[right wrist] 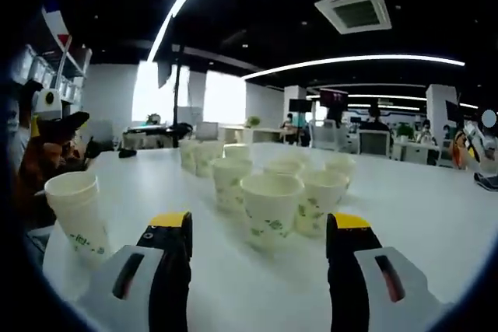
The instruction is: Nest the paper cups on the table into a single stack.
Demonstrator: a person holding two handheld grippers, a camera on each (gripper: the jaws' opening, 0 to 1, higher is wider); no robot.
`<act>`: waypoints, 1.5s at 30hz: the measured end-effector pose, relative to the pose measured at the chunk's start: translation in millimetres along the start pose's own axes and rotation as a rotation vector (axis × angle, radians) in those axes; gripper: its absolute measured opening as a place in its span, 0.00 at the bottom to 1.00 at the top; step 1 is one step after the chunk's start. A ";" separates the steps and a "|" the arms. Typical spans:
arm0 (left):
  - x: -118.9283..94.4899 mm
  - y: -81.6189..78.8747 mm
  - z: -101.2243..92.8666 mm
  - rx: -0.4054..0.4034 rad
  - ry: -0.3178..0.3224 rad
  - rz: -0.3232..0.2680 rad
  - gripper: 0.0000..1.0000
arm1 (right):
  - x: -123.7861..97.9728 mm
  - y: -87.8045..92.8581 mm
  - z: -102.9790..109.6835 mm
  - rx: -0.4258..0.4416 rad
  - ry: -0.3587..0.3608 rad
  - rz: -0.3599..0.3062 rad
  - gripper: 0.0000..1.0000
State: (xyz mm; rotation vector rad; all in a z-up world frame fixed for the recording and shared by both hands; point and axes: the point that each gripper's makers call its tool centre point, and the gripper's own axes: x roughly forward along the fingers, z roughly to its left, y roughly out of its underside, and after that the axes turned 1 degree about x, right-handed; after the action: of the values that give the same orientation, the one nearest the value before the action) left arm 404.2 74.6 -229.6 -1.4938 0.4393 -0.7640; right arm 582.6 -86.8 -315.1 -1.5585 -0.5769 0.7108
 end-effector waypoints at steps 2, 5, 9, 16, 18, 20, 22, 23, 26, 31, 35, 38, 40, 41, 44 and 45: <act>1.1 0.5 -0.3 0.002 0.000 0.002 0.67 | 3.2 1.3 -1.2 -0.004 0.005 0.011 0.76; 2.0 0.5 -0.9 0.002 0.004 0.003 0.67 | 8.8 2.9 -3.6 -0.016 0.016 0.034 0.78; 1.5 -1.1 0.4 0.001 0.002 -0.002 0.67 | 15.6 5.4 -5.5 -0.017 0.019 0.056 0.78; -1.1 -1.8 5.4 0.001 -0.008 -0.005 0.67 | 29.6 12.9 -10.5 -0.004 0.010 0.088 0.77; -1.9 -1.9 6.4 0.001 -0.010 -0.006 0.67 | 33.6 15.3 -11.1 -0.002 0.007 0.098 0.77; -2.6 -1.6 7.2 0.000 -0.011 -0.006 0.66 | 37.9 16.8 -13.3 0.001 0.004 0.107 0.77; -3.2 -0.7 7.7 0.001 -0.012 -0.003 0.66 | 42.3 17.7 -15.5 0.001 0.007 0.115 0.77; -3.5 -0.2 8.0 0.002 -0.013 -0.001 0.66 | 43.8 17.9 -15.8 0.000 0.007 0.118 0.77; -4.8 -1.2 9.3 0.003 -0.017 -0.004 0.66 | 49.9 19.2 -16.9 -0.004 0.009 0.132 0.77; -5.0 -1.2 11.1 0.006 -0.021 0.000 0.66 | 55.3 24.9 -21.6 -0.010 0.039 0.152 0.77; -4.3 -1.1 11.0 0.004 -0.021 -0.002 0.66 | 53.3 29.1 -18.6 0.012 0.050 0.152 0.74; -2.6 1.8 9.4 0.002 -0.015 0.002 0.66 | 52.3 30.9 -13.0 0.015 0.048 0.157 0.73; -1.7 2.8 8.0 0.000 -0.011 0.003 0.66 | 52.0 31.2 -8.4 0.013 0.045 0.158 0.72; -1.3 3.3 7.2 -0.001 -0.009 0.004 0.66 | 52.3 31.1 -6.3 0.010 0.042 0.158 0.71; -0.9 3.7 6.5 -0.002 -0.007 0.005 0.66 | 54.0 30.6 -1.5 0.016 0.033 0.151 0.67; -0.9 3.5 6.2 -0.002 -0.006 0.004 0.66 | 54.8 31.0 0.0 0.017 0.030 0.152 0.67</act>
State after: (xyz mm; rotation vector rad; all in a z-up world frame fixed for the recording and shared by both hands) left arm 408.5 79.4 -232.8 -1.4965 0.4387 -0.7552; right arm 618.8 -50.7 -351.9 -1.6068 -0.4317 0.8032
